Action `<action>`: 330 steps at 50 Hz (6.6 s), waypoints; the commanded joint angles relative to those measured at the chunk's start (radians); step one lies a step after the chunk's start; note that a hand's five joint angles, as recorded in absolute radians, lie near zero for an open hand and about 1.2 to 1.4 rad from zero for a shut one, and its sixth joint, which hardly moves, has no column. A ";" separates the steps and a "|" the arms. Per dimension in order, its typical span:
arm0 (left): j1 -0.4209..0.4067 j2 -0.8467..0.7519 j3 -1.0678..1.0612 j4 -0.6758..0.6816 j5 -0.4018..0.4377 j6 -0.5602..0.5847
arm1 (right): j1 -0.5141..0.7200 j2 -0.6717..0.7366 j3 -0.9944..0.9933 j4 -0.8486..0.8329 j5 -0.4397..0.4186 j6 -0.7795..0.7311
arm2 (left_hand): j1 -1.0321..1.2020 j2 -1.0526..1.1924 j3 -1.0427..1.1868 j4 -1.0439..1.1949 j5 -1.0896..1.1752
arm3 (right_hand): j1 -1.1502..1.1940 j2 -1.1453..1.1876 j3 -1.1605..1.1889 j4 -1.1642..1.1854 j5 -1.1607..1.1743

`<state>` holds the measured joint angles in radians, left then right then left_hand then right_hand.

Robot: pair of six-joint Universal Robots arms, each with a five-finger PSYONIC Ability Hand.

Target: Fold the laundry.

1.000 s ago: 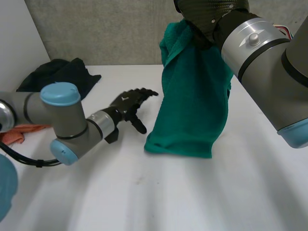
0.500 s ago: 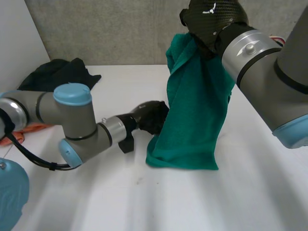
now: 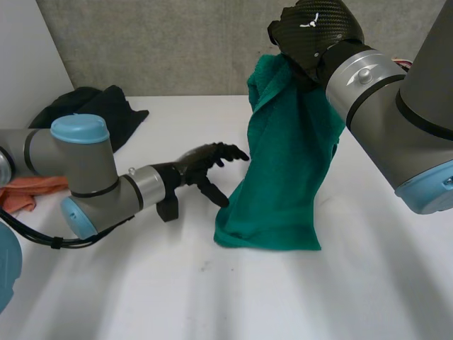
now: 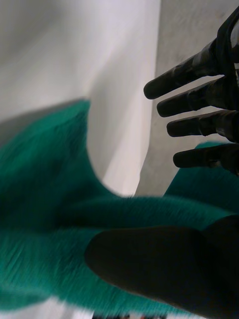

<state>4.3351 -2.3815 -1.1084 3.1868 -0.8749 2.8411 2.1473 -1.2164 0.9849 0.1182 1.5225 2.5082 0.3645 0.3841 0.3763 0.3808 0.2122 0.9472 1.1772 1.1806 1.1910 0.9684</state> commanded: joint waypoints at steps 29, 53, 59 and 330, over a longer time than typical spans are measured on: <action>-0.034 0.171 0.222 0.383 -0.633 0.276 | -0.072 0.207 -0.268 -0.493 0.105 0.110 | 1.032 1.012 1.020 1.015 1.010 | 0.449 0.219 0.216 0.205 0.253; -0.140 0.275 -0.625 0.480 -0.662 0.810 | -0.099 0.256 0.273 -0.014 0.022 0.109 | 0.739 0.719 0.727 0.723 0.717 | 0.449 0.219 0.216 0.205 0.253; -0.150 0.373 -0.685 0.262 -0.668 0.828 | -0.122 0.215 0.380 -0.069 0.011 0.103 | 0.524 0.505 0.513 0.508 0.502 | 0.449 0.219 0.216 0.205 0.253; 0.012 0.292 -0.198 0.555 -0.681 0.719 | -0.296 0.245 -0.019 -0.330 -0.010 0.011 | 1.032 1.012 1.020 1.015 1.010 | 0.449 0.219 0.216 0.205 0.253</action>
<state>4.3537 -2.0871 -1.1407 3.7581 -1.5878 3.5499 1.8536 -0.9556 0.7363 -0.2640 1.5415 2.5106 1.1563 1.2009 1.1965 1.2031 0.9857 1.0052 1.1779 1.1839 1.1917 1.0012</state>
